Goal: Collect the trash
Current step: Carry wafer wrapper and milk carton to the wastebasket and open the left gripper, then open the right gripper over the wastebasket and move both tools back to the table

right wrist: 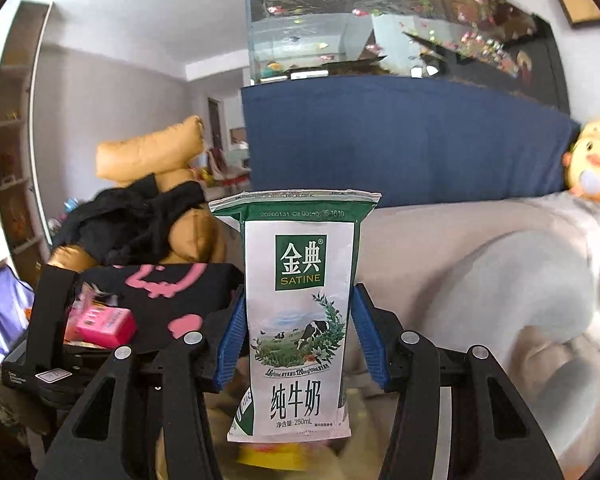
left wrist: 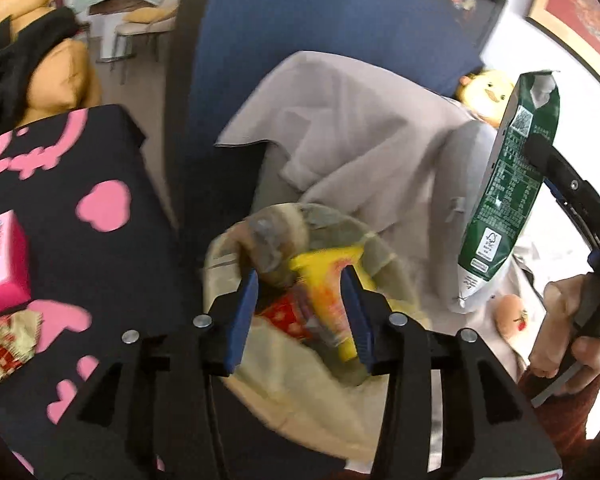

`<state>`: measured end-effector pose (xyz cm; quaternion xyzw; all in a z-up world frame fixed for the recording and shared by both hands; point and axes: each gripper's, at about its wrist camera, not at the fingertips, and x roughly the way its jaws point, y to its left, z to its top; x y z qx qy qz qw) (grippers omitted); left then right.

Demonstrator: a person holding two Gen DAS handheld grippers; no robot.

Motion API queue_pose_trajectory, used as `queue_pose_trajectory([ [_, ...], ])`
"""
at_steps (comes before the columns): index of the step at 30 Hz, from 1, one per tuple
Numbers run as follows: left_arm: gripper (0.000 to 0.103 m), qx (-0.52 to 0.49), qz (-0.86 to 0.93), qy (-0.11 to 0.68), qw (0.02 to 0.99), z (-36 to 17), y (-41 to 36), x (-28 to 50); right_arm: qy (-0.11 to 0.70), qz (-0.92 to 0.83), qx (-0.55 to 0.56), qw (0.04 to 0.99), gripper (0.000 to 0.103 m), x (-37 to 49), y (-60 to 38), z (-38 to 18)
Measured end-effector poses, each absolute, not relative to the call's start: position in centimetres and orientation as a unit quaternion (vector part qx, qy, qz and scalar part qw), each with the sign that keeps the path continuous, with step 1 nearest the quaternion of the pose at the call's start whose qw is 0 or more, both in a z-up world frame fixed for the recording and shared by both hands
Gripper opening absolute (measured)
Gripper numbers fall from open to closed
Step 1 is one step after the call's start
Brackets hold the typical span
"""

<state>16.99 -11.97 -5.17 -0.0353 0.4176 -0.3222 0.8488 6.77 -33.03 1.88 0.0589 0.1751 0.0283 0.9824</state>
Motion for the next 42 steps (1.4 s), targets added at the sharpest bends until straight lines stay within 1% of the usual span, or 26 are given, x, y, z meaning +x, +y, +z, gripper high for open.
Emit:
queue_pose_trajectory([
  [3,0.044,-0.042,-0.304,0.413,0.857,-5.1,-9.6,16.7,0.186,0.041,0.068,0.979,0.049,8.5,-31.7,-0.1],
  [5,0.044,-0.046,-0.294,0.410,0.862,-5.1,-8.1,16.5,0.220,0.044,0.062,0.972,0.049,10.5,-30.6,-2.2],
  [9,0.044,-0.054,-0.282,0.412,0.865,-5.1,-6.0,16.1,0.337,0.062,0.066,0.937,0.049,15.0,-29.3,-7.5],
  [12,0.044,-0.052,-0.277,0.403,0.871,-4.9,-4.6,15.5,0.415,0.069,0.097,0.902,0.049,16.8,-29.1,-11.6],
  [17,0.046,-0.053,-0.266,0.387,0.881,-4.4,-1.8,14.7,0.457,0.054,0.096,0.882,0.046,16.8,-28.4,-14.8],
  [21,0.049,-0.070,-0.256,0.384,0.885,-4.4,0.4,14.6,0.464,0.049,0.102,0.878,0.046,17.1,-28.6,-14.3],
  [22,0.051,-0.074,-0.253,0.384,0.885,-4.4,0.9,14.5,0.461,0.050,0.102,0.880,0.046,16.9,-28.5,-13.9],
  [28,0.054,-0.086,-0.221,0.363,0.901,-4.1,5.1,14.1,0.445,0.036,0.081,0.891,0.046,15.6,-28.7,-11.6],
  [33,0.055,-0.080,-0.129,0.337,0.929,-3.9,10.4,13.5,0.422,0.023,0.055,0.905,0.046,14.3,-27.6,-9.4],
  [36,0.055,-0.103,-0.084,0.338,0.932,-4.3,14.0,13.3,0.408,0.023,0.022,0.912,0.047,13.8,-26.2,-8.1],
  [42,0.059,-0.134,-0.041,0.352,0.926,-5.8,19.2,12.5,0.436,-0.002,-0.009,0.900,0.047,15.0,-24.9,-7.7],
])
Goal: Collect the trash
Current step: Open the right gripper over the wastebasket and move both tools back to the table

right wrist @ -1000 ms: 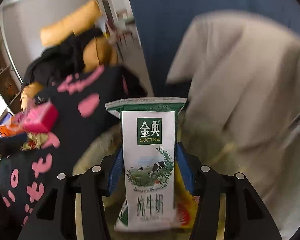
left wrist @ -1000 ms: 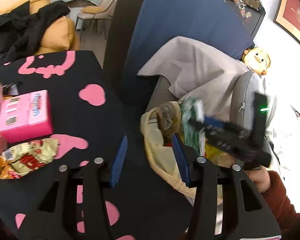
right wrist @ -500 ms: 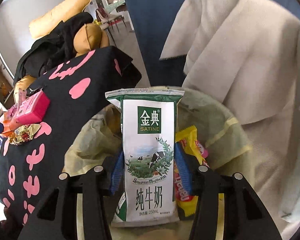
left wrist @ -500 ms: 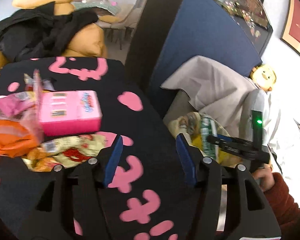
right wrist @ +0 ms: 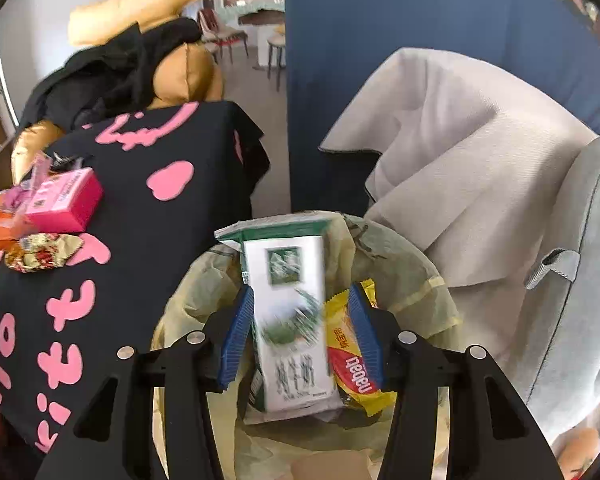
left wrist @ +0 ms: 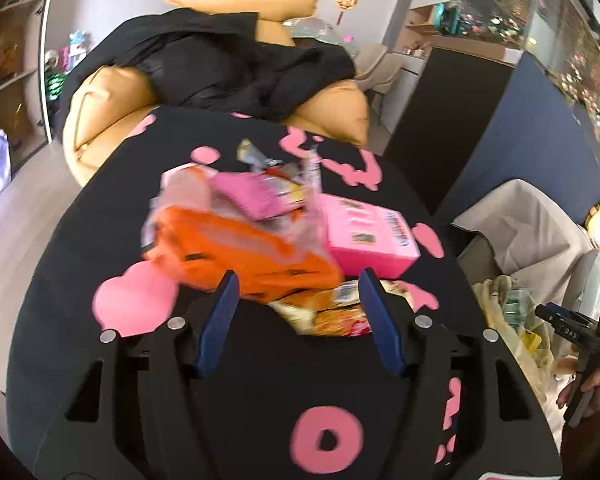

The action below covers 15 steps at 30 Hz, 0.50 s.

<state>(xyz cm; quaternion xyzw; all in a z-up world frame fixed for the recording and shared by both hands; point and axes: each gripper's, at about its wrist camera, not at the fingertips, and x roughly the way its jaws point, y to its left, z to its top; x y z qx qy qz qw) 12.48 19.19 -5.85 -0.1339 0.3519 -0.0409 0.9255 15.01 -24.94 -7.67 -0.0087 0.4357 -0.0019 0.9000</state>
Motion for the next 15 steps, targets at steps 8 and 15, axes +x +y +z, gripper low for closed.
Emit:
queue_pose_trajectory([
  [8,0.059,-0.164,-0.029,0.346,0.923,-7.2,22.8,11.4,0.414,0.043,-0.012,0.909,0.047,14.5,-21.5,-5.7],
  [15,0.059,-0.181,-0.009,0.343,0.922,-7.9,25.5,10.1,0.421,0.163,-0.017,0.892,0.047,16.7,-12.5,-6.6],
])
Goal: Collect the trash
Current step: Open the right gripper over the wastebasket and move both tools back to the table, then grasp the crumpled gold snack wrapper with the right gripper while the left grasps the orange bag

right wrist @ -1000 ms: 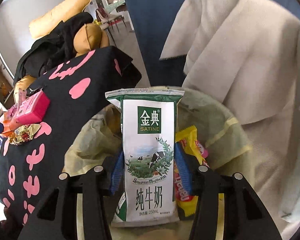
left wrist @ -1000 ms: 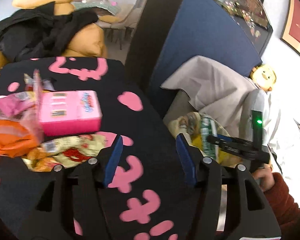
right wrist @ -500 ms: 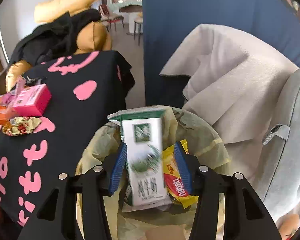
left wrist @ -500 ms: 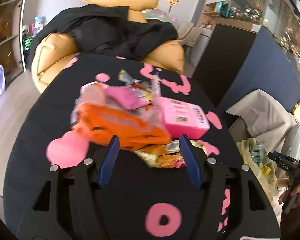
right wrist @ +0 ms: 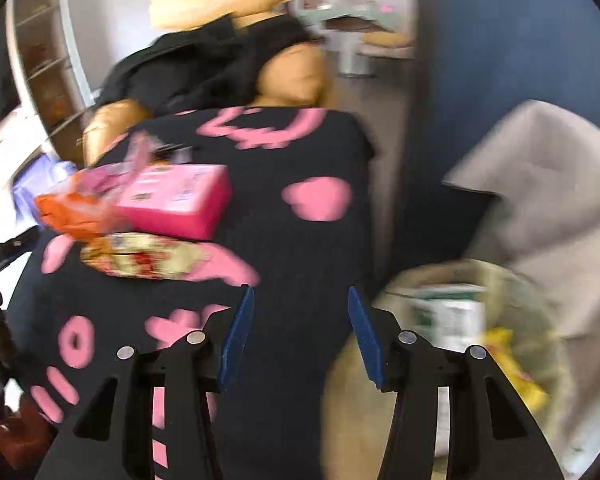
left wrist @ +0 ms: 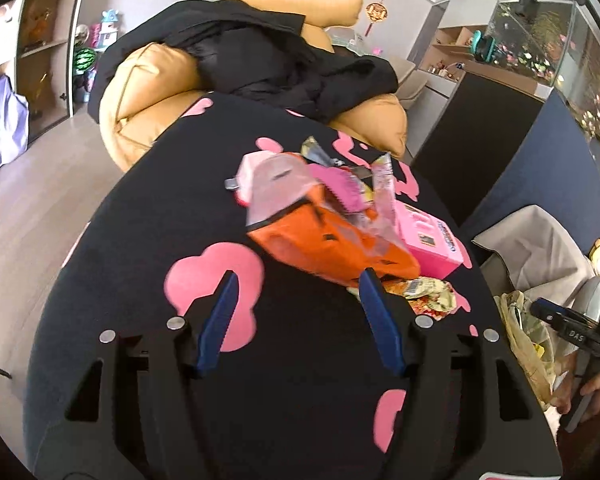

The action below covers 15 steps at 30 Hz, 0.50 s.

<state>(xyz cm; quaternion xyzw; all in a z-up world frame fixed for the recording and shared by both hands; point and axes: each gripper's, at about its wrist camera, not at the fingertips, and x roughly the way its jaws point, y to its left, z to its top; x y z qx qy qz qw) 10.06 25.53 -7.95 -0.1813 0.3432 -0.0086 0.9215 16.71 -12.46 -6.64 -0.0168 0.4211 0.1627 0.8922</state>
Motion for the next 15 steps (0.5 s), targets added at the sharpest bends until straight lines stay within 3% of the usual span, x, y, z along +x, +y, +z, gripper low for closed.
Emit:
queue_pose_trajectory([
  [7,0.059,-0.202,0.006,0.340,0.919,-8.8,28.0,8.6,0.414,0.284,-0.058,0.863,0.047,18.7,-0.4,-8.5],
  [11,0.059,-0.220,-0.005,0.348,0.911,-9.3,29.1,8.3,0.417,0.287,-0.114,0.855,0.047,20.8,3.1,-10.0],
  [15,0.060,-0.223,-0.009,0.344,0.912,-9.1,29.2,8.3,0.437,0.299,-0.100,0.842,0.047,22.2,3.2,-10.8],
])
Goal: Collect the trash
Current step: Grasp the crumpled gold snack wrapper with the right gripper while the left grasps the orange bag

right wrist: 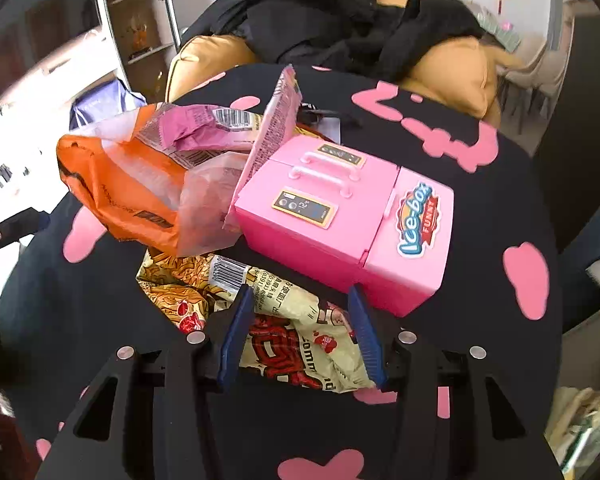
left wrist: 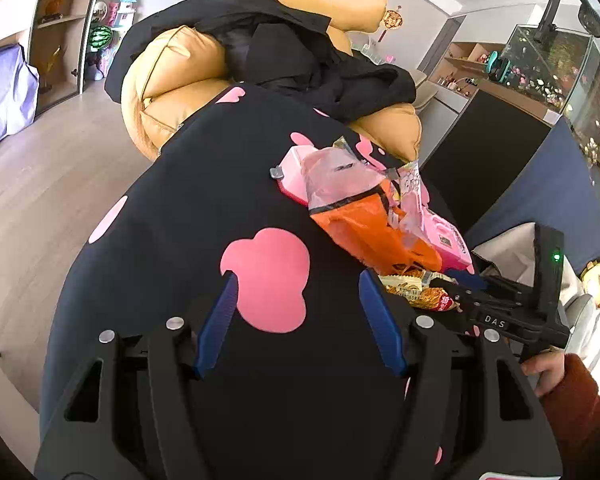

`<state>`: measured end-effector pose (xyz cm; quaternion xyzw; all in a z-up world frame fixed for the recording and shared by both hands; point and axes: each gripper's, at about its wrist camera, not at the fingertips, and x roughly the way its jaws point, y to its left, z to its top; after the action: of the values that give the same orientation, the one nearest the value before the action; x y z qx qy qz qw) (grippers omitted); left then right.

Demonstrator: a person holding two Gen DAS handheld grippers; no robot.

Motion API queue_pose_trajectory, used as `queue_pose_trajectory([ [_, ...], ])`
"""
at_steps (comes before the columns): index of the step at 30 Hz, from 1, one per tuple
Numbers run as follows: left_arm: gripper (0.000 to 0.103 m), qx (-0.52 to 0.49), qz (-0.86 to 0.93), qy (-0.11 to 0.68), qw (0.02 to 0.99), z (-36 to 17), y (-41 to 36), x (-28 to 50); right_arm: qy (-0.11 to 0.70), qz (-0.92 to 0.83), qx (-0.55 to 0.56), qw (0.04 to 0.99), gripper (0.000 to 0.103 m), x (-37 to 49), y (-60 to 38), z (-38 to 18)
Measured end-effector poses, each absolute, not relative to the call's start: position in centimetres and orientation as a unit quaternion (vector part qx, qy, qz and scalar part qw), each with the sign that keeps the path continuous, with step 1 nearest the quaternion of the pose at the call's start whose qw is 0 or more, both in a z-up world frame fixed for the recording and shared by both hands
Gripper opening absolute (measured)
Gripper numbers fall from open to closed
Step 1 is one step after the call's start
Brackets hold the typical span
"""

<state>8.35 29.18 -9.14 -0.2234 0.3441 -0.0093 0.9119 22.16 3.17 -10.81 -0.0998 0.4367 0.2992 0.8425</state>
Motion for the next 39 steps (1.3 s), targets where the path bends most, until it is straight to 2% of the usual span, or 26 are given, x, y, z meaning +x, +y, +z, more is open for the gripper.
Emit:
queue_pose_trajectory([
  [6,0.061,-0.203,-0.032,0.349,0.914,-8.1,27.0,9.6,0.443,0.287,-0.100,0.844,0.038,21.3,1.2,-11.1],
  [14,0.061,-0.180,-0.005,0.336,0.925,-6.7,25.0,13.6,0.467,0.215,-0.068,0.855,0.038,19.0,-4.6,-11.4],
  [21,0.061,-0.153,0.048,0.351,0.922,-8.4,24.4,16.9,0.465,0.186,-0.031,0.865,0.038,17.7,-7.3,-11.9],
  [24,0.058,-0.147,0.042,0.372,0.915,-9.6,24.6,17.1,0.457,0.182,-0.029,0.870,0.038,17.4,-7.3,-12.3],
  [25,0.051,-0.150,0.033,0.385,0.910,-10.0,24.7,17.1,0.455,0.181,-0.031,0.871,0.038,17.3,-7.2,-12.4],
  [27,0.047,-0.155,0.001,0.404,0.902,-10.4,24.7,16.7,0.450,0.177,-0.034,0.874,0.038,17.1,-7.0,-12.6],
  [37,0.047,-0.142,-0.132,0.403,0.894,-9.4,24.7,12.3,0.441,0.174,-0.043,0.880,0.039,16.3,-6.8,-12.7],
  [39,0.051,-0.131,-0.152,0.397,0.896,-8.8,24.5,11.8,0.442,0.175,-0.038,0.879,0.039,16.4,-7.0,-12.7],
])
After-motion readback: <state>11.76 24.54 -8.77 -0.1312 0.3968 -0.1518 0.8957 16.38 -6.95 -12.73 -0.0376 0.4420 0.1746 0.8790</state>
